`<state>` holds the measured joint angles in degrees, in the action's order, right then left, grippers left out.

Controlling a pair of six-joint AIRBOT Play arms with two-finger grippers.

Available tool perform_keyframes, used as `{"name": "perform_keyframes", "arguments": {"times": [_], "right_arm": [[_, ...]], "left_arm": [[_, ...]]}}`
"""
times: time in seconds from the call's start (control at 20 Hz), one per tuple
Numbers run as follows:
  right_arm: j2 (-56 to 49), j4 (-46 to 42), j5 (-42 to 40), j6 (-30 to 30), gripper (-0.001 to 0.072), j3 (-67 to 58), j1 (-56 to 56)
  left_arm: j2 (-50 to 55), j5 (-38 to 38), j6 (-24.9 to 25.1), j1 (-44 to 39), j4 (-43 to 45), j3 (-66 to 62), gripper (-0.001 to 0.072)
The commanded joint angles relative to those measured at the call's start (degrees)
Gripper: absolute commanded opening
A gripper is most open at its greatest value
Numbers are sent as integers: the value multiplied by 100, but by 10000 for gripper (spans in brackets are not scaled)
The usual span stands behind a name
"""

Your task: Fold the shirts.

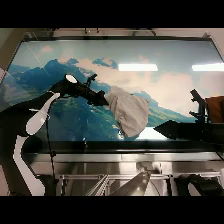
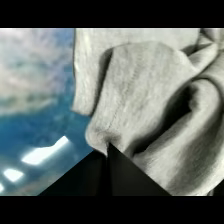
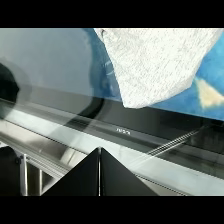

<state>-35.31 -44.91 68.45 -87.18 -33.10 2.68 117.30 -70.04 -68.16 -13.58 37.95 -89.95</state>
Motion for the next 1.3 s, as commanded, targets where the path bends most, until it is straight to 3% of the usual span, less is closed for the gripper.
{"name": "perform_keyframes", "arguments": {"times": [0.0,0.05,0.15,0.3,0.6,1.05,1.1,1.2,1.25], "right_arm": [[-20,-17,-57,42,35,2,2],[-120,-184,-337,-15,86,2,-20],[-610,-376,-1056,-35,382,0,-280],[-2068,-310,-2000,472,377,-162,-946],[-4852,1279,-2199,1635,348,-1128,-1054],[-6264,2031,-2343,1550,311,-2474,-494],[-6371,2031,-2315,1539,260,-2566,-404],[-6426,2033,-2140,1687,16,-2643,-321],[-6363,2031,-1982,1779,19,-2660,-341]], "left_arm": [[59,-79,2,-151,-153,-179,26],[13,-107,17,-146,-221,-179,25],[-149,-264,17,-59,-195,-179,25],[-398,-577,17,153,-195,-179,25],[-450,-894,15,315,-195,-173,25],[-448,-848,20,315,-192,-173,26],[-448,-839,22,315,-195,-173,25],[-457,-883,24,334,-199,-177,25],[-481,-994,24,389,-212,-205,24]]}}
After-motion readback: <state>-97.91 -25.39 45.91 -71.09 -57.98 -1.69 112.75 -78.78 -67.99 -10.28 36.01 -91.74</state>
